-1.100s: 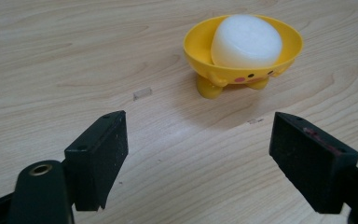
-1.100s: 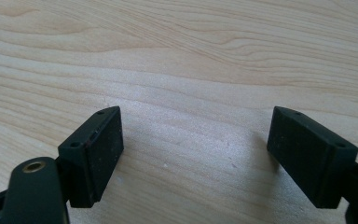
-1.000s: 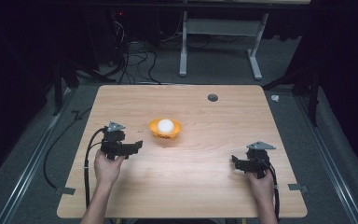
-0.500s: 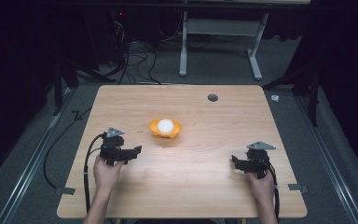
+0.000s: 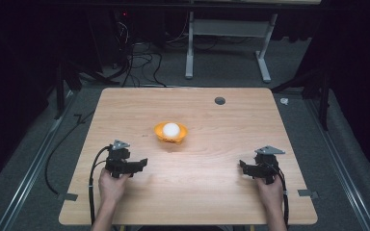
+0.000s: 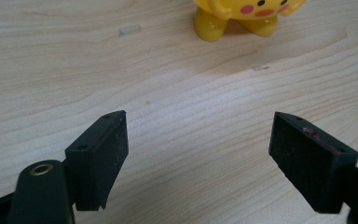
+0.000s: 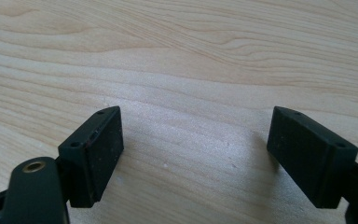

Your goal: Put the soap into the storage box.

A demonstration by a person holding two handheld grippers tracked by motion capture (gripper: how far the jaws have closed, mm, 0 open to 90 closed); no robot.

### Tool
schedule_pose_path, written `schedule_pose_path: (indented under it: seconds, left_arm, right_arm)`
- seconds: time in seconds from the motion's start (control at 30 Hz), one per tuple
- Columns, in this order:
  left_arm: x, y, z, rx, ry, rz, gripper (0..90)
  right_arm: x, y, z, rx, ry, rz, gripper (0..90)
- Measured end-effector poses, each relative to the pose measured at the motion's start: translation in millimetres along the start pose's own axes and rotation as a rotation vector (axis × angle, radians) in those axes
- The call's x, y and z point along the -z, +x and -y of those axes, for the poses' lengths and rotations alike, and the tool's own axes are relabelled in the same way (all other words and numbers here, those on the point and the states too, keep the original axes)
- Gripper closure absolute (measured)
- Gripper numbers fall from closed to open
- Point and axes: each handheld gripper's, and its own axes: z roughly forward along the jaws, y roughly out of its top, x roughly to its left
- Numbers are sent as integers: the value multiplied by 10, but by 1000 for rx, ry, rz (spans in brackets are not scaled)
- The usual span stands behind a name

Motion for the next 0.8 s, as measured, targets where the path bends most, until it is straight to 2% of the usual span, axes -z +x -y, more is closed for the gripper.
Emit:
schedule_pose_path:
  seconds: [0.27, 0.37, 0.47, 0.5, 0.57, 0.67, 0.8]
  left_arm:
    - [-85, 14, 151, 10, 7, -24, 202]
    - [-120, 1, 206, 2, 4, -45, 200]
    - [-172, -28, 263, -33, 9, -82, 200]
    - [-191, -53, 281, -61, 3, -103, 194]
    - [-209, -80, 308, -81, -17, -127, 193]
    - [-233, -97, 349, -90, -52, -145, 184]
    - [-232, -100, 349, -88, -51, -146, 183]
  right_arm:
    - [0, 0, 0, 0, 0, 0, 193]
    - [-1, 0, 0, 1, -1, 0, 194]
    - [0, 0, 0, 0, 0, 0, 194]
    - [-1, 0, 0, 1, -1, 0, 194]
    - [-1, 0, 0, 1, -1, 0, 194]
    - [0, 1, 0, 0, 0, 1, 194]
    - [0, 2, 0, -1, -1, 1, 194]
